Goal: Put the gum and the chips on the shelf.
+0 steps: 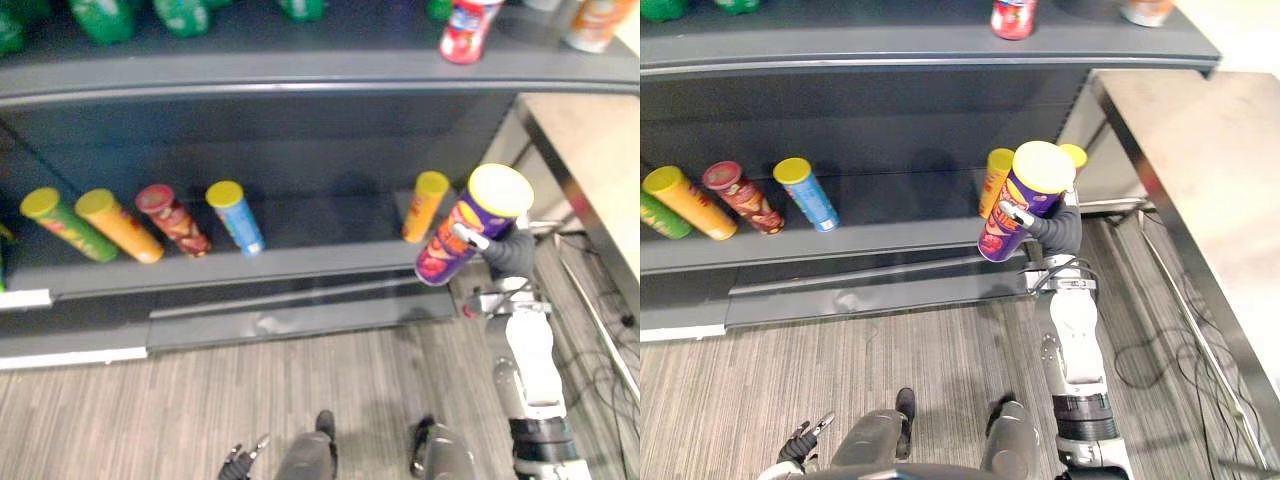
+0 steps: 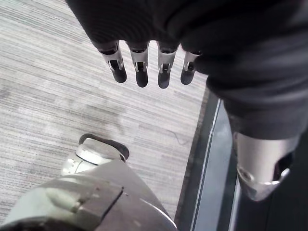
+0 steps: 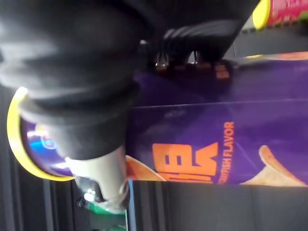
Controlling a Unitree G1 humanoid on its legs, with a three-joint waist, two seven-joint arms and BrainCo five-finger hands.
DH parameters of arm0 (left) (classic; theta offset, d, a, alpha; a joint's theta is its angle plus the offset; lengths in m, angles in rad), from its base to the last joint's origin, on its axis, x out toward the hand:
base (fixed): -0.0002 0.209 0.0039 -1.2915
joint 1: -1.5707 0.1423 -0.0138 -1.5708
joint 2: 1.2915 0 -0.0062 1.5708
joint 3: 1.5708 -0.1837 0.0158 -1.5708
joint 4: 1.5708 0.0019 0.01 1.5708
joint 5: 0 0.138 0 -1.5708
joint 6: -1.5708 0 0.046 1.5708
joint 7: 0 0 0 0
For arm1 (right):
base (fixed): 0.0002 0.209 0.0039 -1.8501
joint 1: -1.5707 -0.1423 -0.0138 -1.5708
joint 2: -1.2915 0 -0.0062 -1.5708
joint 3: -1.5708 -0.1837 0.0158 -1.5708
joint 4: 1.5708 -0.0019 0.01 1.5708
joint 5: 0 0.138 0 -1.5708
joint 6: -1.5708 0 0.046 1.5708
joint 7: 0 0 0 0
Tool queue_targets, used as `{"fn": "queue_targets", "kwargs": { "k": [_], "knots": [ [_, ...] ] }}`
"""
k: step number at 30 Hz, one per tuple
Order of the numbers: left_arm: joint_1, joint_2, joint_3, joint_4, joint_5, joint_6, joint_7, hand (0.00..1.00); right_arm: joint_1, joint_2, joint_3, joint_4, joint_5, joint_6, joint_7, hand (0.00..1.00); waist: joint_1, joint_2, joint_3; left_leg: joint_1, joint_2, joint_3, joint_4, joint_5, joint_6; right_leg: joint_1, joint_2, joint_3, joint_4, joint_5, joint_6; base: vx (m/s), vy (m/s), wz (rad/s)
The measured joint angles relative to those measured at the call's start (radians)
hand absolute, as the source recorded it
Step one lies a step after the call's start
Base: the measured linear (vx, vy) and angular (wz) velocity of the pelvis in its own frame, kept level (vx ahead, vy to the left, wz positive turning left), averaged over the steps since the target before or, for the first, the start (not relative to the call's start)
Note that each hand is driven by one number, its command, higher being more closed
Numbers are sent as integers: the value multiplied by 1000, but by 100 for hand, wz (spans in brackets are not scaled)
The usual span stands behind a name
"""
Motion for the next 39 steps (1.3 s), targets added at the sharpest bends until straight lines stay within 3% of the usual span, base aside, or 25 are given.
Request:
{"fn": "queue_targets", "kwargs": {
  "k": [2, 3, 5, 8, 11, 14, 24, 30, 33, 39],
  "knots": [
    [1, 5, 3, 1, 0, -1, 5, 0, 8, 26, -1, 0, 2, 0, -2, 100, -1, -14, 3, -22, -22, -39, 56, -37, -19, 28, 4, 10, -66, 48, 10, 128, -159, 73],
    [0, -8, 11, 3, 0, -1, 7, 0, 8, 35, 1, 1, 8, 1, -1, 100, 7, 13, 4, -38, 5, -51, 87, -64, -40, 38, 29, -10, -73, 64, 32, 123, -202, 47],
    [10, -33, 43, 4, -1, -2, 7, 0, 9, 37, 20, 0, 10, 0, 0, 100, 19, 28, 2, -49, 59, -60, 72, -75, -65, 50, 85, -33, -112, 61, 12, 168, -267, 5],
    [5, -42, 50, 27, -2, 0, 7, 0, 25, 41, 27, -3, 30, -1, -1, 100, 9, 25, 1, -45, 96, -90, 17, -50, -100, 57, 118, -76, -131, 55, -12, 166, -201, 25],
    [-4, -43, 54, 27, -1, -1, 8, 0, 70, 64, 3, -3, 33, -3, -7, 100, -24, 25, 0, -16, 117, -48, -98, 47, -127, 95, 117, -165, -168, 47, -24, 148, -126, 71],
    [-5, -43, 50, 21, 8, -1, 11, 0, 91, 65, -2, -4, 32, -3, -15, 100, -33, 26, 0, 0, 126, 53, -164, 101, -120, 119, 115, -204, -195, 46, -25, 45, -22, 43],
    [-14, -41, 42, 29, 47, -1, 47, 0, 139, 85, 93, -6, -14, -7, -24, 100, -27, 32, -21, 36, 115, 128, -255, 123, -106, 124, 120, -155, -279, 99, -18, -13, 27, -12],
    [-50, -29, 6, 36, 46, -4, 81, 0, 88, 82, 153, 31, -65, -7, -72, 100, -29, 35, -22, 19, 108, 131, -260, 132, -102, 106, 118, -151, -291, 111, -18, 2, 5, -2],
    [-71, -31, -9, 36, 45, -9, 101, 0, -14, 90, 195, 132, -109, -7, -111, 100, -16, 47, -16, 2, 107, 127, -248, 135, -102, 96, 116, -155, -291, 115, -19, 1, 1, 4],
    [-141, -60, -80, -21, 28, -27, 143, 0, -207, 105, 204, 260, -165, -5, -193, 100, 22, 95, 20, -62, 98, 89, -227, 152, -99, 47, 102, -182, -254, 113, -21, -41, 12, 18]
  ]
}}
